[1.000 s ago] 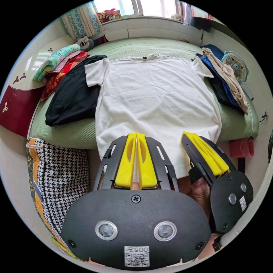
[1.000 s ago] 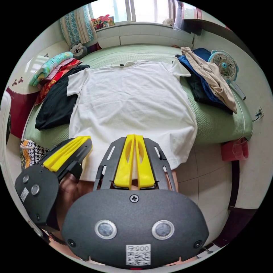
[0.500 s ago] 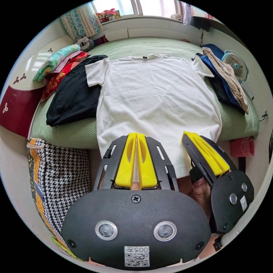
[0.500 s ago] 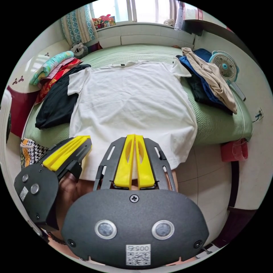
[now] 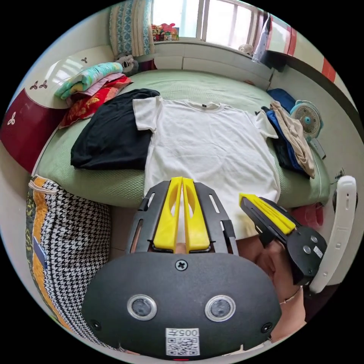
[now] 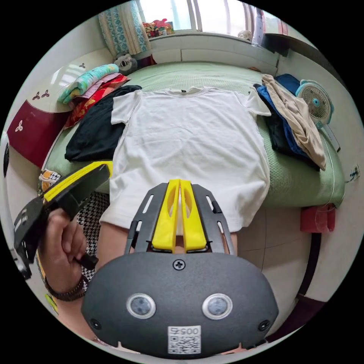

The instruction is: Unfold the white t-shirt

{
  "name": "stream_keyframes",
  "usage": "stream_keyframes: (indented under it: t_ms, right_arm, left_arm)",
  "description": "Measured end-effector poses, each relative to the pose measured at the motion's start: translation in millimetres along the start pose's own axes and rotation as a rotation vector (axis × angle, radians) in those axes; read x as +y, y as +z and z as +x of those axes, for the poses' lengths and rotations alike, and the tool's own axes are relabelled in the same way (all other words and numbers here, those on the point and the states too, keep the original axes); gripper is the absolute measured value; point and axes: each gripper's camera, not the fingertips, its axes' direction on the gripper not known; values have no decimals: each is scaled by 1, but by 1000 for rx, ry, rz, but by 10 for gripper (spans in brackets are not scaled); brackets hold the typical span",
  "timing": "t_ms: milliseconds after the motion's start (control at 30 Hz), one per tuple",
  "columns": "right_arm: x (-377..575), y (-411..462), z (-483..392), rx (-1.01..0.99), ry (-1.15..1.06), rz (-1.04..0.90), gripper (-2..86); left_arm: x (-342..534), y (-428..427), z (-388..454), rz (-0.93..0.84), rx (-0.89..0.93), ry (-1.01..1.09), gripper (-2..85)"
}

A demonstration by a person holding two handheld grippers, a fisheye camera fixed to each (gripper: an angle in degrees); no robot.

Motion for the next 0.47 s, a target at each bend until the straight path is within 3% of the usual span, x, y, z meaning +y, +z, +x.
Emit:
stream_keyframes:
  t_ms: [167,333,467]
  right_arm:
    - [-66,-33,-25,-82,-202,143,-13]
    - [-138,-37,-42,-96,-262,248,-13]
    - [-175,-41,-59,-116,-278,318,-6]
  left_arm:
    - [-60,-22,-48,128,4,-157,44]
    - [-125,-43,-90,301,20,-267,64]
    - [-159,-59,-109,325,111,-294,65]
